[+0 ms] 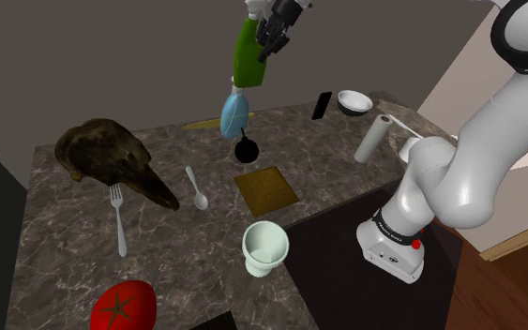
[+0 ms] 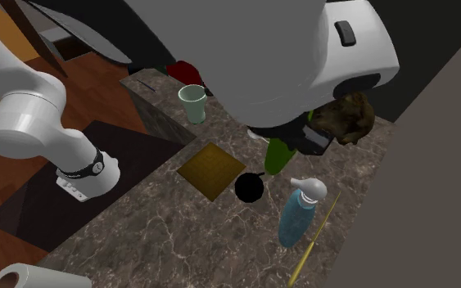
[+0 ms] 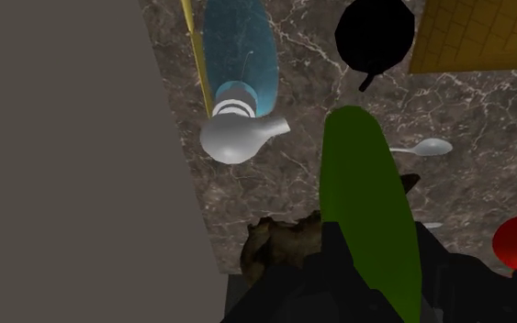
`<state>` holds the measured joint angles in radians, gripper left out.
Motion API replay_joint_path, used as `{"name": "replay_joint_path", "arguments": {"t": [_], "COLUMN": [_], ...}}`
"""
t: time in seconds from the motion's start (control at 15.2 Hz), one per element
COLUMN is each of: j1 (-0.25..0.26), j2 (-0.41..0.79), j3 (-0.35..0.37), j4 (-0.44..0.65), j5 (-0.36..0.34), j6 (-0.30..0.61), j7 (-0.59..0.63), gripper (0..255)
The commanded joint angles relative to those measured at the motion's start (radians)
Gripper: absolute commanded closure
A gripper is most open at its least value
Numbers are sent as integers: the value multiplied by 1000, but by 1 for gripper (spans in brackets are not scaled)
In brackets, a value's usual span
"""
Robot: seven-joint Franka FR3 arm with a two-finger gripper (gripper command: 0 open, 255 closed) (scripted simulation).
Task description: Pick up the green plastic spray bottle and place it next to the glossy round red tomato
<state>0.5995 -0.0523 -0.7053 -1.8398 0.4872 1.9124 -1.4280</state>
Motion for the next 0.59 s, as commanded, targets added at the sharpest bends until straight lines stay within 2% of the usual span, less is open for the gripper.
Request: {"name": "replay_joint_path", "arguments": {"t": [0.0,0.4,0.53], "j1": [-2,-4,22], "j2": [4,9,-27], "j3": [-3,-6,29], "j4": [30,107,57], "j5": [-1,-8,-33], "j6": [-26,-94,-44], "j7": [8,39,87], "gripper": [255,255,255]}}
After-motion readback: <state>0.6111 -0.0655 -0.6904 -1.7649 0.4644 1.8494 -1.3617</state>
